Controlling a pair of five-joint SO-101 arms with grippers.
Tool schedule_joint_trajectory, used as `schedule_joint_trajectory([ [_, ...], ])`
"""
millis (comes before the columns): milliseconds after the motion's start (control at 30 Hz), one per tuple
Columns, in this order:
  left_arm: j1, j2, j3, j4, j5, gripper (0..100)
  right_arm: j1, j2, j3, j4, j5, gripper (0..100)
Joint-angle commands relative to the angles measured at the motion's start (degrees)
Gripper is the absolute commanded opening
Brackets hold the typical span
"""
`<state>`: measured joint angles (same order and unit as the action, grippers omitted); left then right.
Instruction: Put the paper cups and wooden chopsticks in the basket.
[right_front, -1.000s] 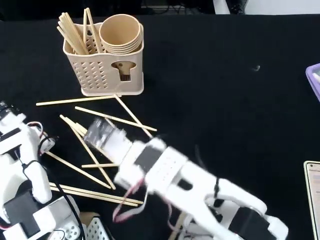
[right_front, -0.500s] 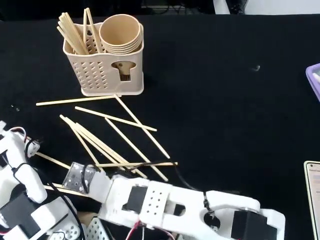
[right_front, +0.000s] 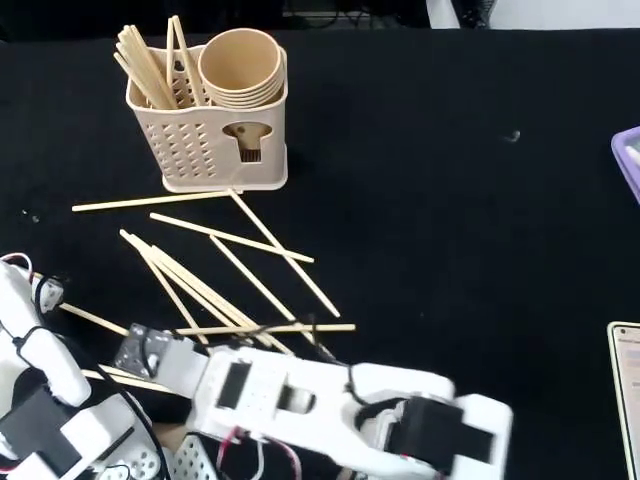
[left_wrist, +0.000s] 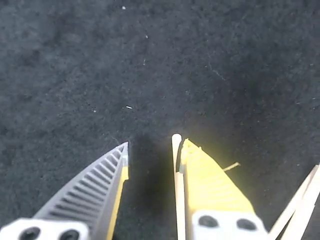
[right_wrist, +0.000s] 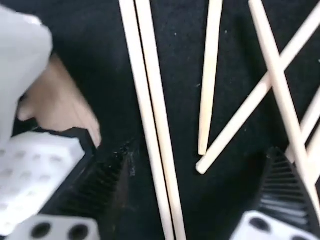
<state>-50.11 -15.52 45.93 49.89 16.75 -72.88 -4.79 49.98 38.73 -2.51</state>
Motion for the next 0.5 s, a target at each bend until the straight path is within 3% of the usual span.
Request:
schedule_joint_trajectory([
  [0, -0.48, -0.79, -3.47, 0.35, 0.53, 18, 2.37, 5.05, -7.69, 4.84, 0.00, 34.4],
  [233, -0.66, -1.32, -3.65, 0.35, 0.53, 18, 11.96, 6.90, -10.51, 4.66, 0.00, 0.5],
  [367, -0.66, -1.23, -3.65, 0.35, 0.53, 18, 20.92, 6.81, -10.51, 4.04, 0.09, 1.0],
  [467, -0.66, -0.97, -3.65, 0.09, 0.53, 18, 23.65, 5.14, -9.98, 4.57, 2.90, 1.1],
])
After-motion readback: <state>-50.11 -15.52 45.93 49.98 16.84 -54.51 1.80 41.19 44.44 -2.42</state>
